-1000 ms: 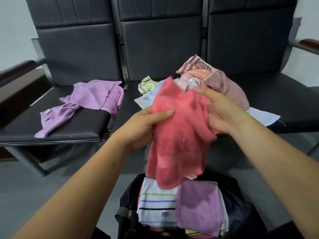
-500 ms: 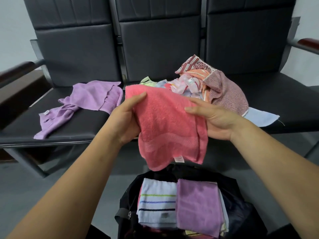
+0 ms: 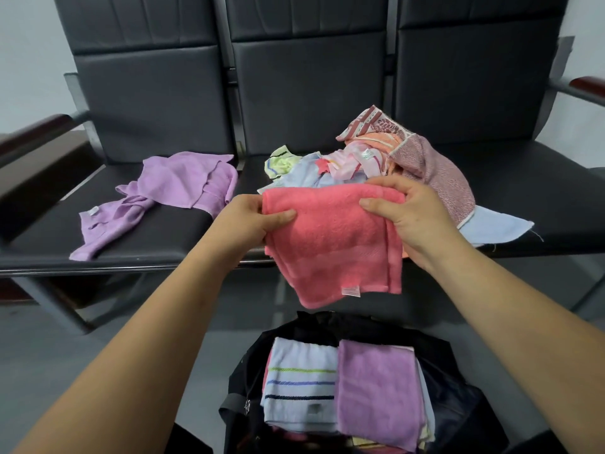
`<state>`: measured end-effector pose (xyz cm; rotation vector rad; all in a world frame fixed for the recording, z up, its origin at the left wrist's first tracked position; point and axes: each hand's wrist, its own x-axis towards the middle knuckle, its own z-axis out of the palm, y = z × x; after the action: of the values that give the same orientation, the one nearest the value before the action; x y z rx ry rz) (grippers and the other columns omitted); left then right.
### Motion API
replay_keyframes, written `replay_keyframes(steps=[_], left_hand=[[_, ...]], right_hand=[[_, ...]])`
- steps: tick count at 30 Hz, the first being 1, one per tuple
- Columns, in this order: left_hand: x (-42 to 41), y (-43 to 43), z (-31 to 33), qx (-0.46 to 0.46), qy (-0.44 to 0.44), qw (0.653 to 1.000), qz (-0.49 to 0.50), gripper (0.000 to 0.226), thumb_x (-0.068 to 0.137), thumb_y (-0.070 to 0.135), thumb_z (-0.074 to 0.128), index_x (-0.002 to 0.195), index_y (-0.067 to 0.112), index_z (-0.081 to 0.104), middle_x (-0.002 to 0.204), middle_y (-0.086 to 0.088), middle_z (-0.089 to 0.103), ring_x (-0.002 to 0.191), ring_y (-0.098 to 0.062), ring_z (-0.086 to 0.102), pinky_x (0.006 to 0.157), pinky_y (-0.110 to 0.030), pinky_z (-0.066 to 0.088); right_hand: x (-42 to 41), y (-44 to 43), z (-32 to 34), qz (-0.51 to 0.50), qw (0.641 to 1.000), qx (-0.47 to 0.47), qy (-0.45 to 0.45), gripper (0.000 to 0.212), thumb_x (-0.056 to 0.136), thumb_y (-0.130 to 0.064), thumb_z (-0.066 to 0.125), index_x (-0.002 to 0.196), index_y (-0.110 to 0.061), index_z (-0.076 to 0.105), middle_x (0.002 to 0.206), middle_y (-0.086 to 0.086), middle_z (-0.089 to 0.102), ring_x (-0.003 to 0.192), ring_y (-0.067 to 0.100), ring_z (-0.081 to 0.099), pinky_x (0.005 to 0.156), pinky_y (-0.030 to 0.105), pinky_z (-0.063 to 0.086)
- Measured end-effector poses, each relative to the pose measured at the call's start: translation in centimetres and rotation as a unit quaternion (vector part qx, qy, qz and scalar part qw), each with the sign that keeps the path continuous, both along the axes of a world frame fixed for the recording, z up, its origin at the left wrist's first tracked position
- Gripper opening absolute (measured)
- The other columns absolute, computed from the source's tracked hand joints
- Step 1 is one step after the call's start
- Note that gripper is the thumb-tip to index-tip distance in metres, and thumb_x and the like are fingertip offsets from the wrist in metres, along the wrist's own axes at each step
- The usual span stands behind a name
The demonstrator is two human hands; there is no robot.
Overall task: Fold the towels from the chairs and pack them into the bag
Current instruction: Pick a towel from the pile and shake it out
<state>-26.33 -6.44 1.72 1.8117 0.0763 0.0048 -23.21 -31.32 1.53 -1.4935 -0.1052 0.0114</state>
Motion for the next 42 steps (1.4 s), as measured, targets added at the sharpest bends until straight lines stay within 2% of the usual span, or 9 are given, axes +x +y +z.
replay_keyframes(steps=[7,12,14,19,22,27,33,38,42], left_hand=[[-0.2,-0.3,0.3,-0.071,-0.036,0.997,-0.007,0.028,0.079,0.012,0.079,0.105,0.016,0.073,0.100,-0.007,0.078,0.096,-0.021,0.075,0.092,-0.037,0.059],[0.3,0.7,-0.4,0.048,-0.095,0.993,0.058,0.020,0.084,0.015,0.080,0.098,0.028,0.076,0.093,0.005,0.079,0.095,-0.013,0.074,0.094,-0.038,0.058],[0.2,0.5,-0.5,0.032,-0.109,0.991,0.072,0.016,0.084,0.019,0.081,0.098,0.024,0.078,0.094,0.004,0.079,0.096,-0.012,0.074,0.094,-0.034,0.058],[-0.1,-0.2,0.2,0.001,-0.156,0.986,0.060,0.014,0.086,0.018,0.078,0.098,0.024,0.078,0.121,0.003,0.069,0.108,-0.002,0.065,0.089,-0.015,0.051],[-0.5,-0.8,0.3,-0.062,-0.170,0.983,0.022,0.019,0.092,0.012,0.070,0.110,0.012,0.075,0.113,-0.001,0.074,0.104,-0.007,0.068,0.087,-0.016,0.052],[-0.4,-0.9,0.0,-0.089,-0.194,0.977,-0.013,0.014,0.097,0.010,0.063,0.105,0.018,0.071,0.098,0.006,0.073,0.098,-0.009,0.066,0.089,-0.025,0.053],[-0.1,-1.1,-1.1,-0.046,-0.157,0.986,-0.013,0.019,0.105,0.020,0.053,0.116,0.027,0.066,0.090,0.012,0.073,0.084,-0.004,0.068,0.070,-0.022,0.056],[0.7,-0.4,-4.8,-0.016,-0.056,0.998,0.020,0.019,0.105,0.024,0.052,0.114,0.035,0.065,0.094,0.021,0.072,0.083,0.002,0.066,0.064,-0.019,0.051],[0.3,0.6,-9.4,0.039,0.074,0.996,0.009,0.023,0.095,0.032,0.058,0.116,0.042,0.062,0.107,0.008,0.071,0.092,-0.016,0.065,0.064,-0.030,0.052]], right_hand=[[0.4,-0.3,0.0,0.066,0.997,0.044,0.006,0.051,0.080,0.013,0.074,0.121,-0.017,0.066,0.118,0.012,0.067,0.101,0.021,0.073,0.079,0.032,0.061],[0.5,-0.9,0.5,0.028,0.971,-0.226,-0.079,0.053,0.075,-0.001,0.085,0.118,-0.026,0.068,0.113,-0.006,0.067,0.097,0.006,0.068,0.082,0.022,0.056],[0.4,-0.8,0.7,0.003,0.960,-0.262,-0.098,0.048,0.073,-0.006,0.088,0.113,-0.024,0.070,0.106,-0.009,0.068,0.090,0.000,0.064,0.078,0.017,0.052],[0.9,-1.7,0.8,-0.060,0.963,-0.246,-0.094,0.029,0.073,-0.012,0.089,0.096,-0.023,0.076,0.090,-0.004,0.072,0.080,0.009,0.067,0.075,0.027,0.056],[1.3,-2.3,0.6,-0.087,0.964,-0.225,-0.116,0.021,0.073,-0.022,0.088,0.089,-0.027,0.077,0.101,0.006,0.072,0.091,0.016,0.065,0.079,0.030,0.052],[0.6,-2.1,0.5,-0.012,0.998,0.027,-0.048,0.017,0.084,-0.002,0.077,0.090,-0.017,0.074,0.086,0.000,0.075,0.087,0.018,0.074,0.080,0.033,0.059],[0.4,-1.4,-0.5,0.033,0.975,0.193,0.106,0.019,0.091,-0.005,0.070,0.110,-0.005,0.067,0.081,0.007,0.073,0.076,0.021,0.073,0.066,0.033,0.061],[1.0,0.3,-5.5,0.015,0.969,0.155,0.192,0.018,0.097,-0.002,0.062,0.114,0.000,0.067,0.091,0.016,0.075,0.086,0.028,0.074,0.085,0.047,0.061],[0.8,1.7,-11.3,-0.020,0.964,0.096,0.248,0.014,0.096,0.000,0.063,0.109,-0.001,0.069,0.101,0.018,0.075,0.088,0.028,0.074,0.081,0.043,0.060]])
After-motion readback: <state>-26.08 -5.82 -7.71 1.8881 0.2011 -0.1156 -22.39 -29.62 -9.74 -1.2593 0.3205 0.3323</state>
